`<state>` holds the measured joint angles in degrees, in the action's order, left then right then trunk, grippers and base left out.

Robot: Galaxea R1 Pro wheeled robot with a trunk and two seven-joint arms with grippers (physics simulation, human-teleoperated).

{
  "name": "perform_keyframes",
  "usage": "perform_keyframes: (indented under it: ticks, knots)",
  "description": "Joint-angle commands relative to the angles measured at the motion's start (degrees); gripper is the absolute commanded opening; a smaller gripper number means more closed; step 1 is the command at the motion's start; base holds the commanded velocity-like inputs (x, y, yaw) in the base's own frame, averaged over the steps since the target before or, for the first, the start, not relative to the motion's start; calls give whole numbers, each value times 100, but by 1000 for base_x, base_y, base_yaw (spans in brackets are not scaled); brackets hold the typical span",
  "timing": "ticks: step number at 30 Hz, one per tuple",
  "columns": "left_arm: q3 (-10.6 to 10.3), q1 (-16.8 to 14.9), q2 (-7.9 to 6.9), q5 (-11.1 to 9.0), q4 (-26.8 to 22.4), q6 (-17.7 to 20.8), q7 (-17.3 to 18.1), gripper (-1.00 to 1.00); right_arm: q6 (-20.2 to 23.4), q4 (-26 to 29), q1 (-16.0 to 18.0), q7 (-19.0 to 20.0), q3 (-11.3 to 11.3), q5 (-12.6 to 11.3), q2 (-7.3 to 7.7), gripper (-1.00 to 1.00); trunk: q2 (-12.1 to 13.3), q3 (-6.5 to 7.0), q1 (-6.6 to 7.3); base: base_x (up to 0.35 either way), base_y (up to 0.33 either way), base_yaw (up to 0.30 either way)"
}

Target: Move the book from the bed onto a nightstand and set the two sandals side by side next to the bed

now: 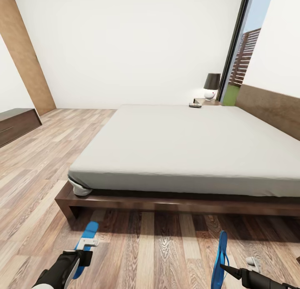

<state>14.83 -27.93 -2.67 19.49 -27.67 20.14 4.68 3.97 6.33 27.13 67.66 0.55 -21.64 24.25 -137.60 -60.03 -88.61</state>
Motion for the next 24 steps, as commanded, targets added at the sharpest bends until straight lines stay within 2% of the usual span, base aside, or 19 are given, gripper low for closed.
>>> perform_keyframes:
  ticks: [1,2,3,5,8,14,24]
  knots:
    - [43,-2,3,62,-15,33,104,-100,42,-1,2,16,6,-13,1,-100,-2,-5,1,0,0,0]
    - [59,-4,-17,-118,-37,171,566,-100,42,-2,2,11,6,-9,1,-100,-2,-5,1,0,0,0]
    - [61,-35,-20,-284,-90,301,687,-100,42,-3,2,11,6,-8,1,-100,-2,-5,1,0,0,0]
    - [62,-132,-16,-516,-262,477,768,-100,42,-5,2,10,6,-7,1,-100,-2,-5,1,0,0,0]
    - [64,-182,-14,-648,-383,581,801,-100,42,-4,2,17,6,-10,1,-100,-2,-5,1,0,0,0]
    - [64,-195,-14,-682,-414,598,787,-100,42,-4,2,19,6,-7,1,-100,-2,-5,1,0,0,0]
    - [59,-195,-5,-684,-421,596,780,-100,42,-5,2,19,6,-9,1,-100,-403,-185,-218,0,0,0]
